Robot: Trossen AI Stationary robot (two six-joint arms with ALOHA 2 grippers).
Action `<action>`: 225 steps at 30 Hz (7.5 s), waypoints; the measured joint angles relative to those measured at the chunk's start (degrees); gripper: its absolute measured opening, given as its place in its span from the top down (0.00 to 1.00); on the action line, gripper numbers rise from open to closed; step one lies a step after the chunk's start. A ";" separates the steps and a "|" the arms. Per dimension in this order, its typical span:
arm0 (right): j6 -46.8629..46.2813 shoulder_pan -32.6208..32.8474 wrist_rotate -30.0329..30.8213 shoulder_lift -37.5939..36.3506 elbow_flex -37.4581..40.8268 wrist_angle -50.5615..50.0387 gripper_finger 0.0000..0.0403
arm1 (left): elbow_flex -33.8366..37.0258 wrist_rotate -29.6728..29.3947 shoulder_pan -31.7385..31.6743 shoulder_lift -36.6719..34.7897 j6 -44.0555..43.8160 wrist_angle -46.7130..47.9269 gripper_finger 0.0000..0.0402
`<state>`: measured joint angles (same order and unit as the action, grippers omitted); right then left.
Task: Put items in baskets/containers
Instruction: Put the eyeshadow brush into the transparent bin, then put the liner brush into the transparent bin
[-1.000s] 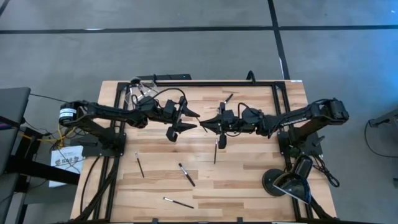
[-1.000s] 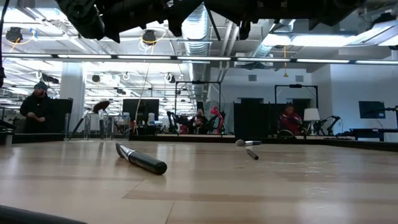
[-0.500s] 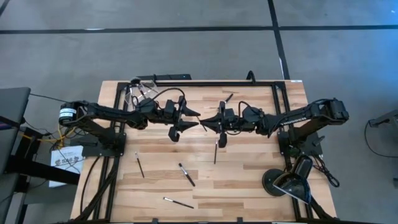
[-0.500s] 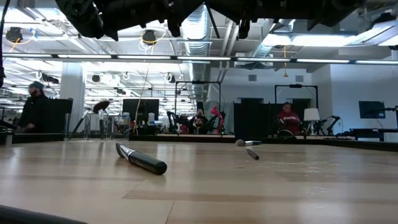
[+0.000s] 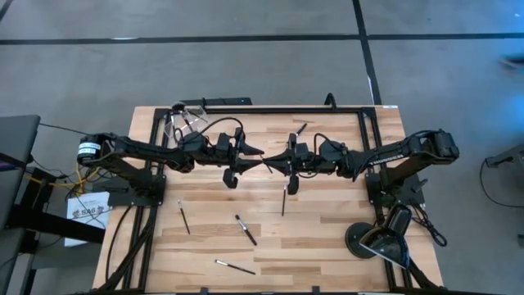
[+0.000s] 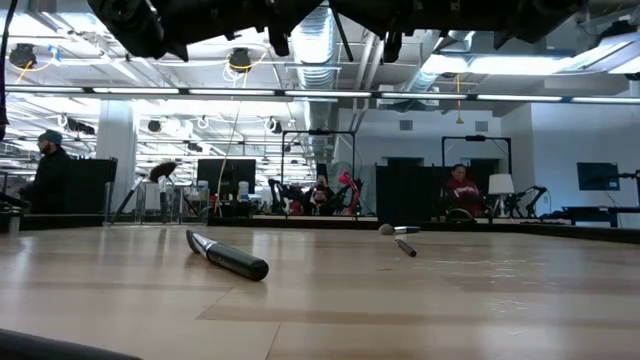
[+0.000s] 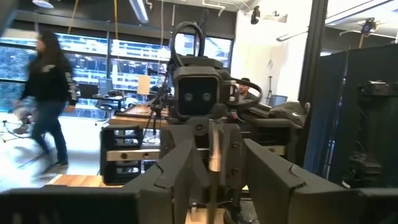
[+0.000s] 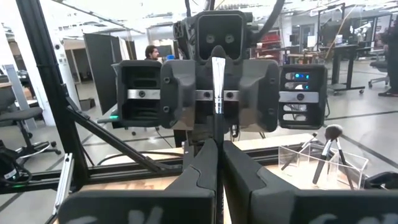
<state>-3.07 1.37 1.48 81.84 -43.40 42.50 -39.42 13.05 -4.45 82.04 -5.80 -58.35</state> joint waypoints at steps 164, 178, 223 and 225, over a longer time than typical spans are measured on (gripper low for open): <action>-43.63 2.12 -7.26 33.66 -33.46 -87.95 0.71 | 15.21 14.82 -22.36 -29.60 -0.52 13.22 0.73; -41.44 2.38 -4.35 32.76 -33.38 -88.22 0.71 | 15.23 14.63 -22.60 -32.48 -0.52 16.73 0.73; -30.23 3.77 4.88 34.69 -30.56 -87.23 0.98 | 15.32 14.31 -22.60 -32.44 -2.21 17.88 0.73; -29.86 4.28 5.41 34.76 -30.58 -87.38 0.99 | 15.32 13.77 -22.60 -32.44 -2.21 18.08 0.73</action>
<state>-32.93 5.65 6.88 116.60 -73.97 -44.87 -24.10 26.82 -27.05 49.60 -8.01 -40.27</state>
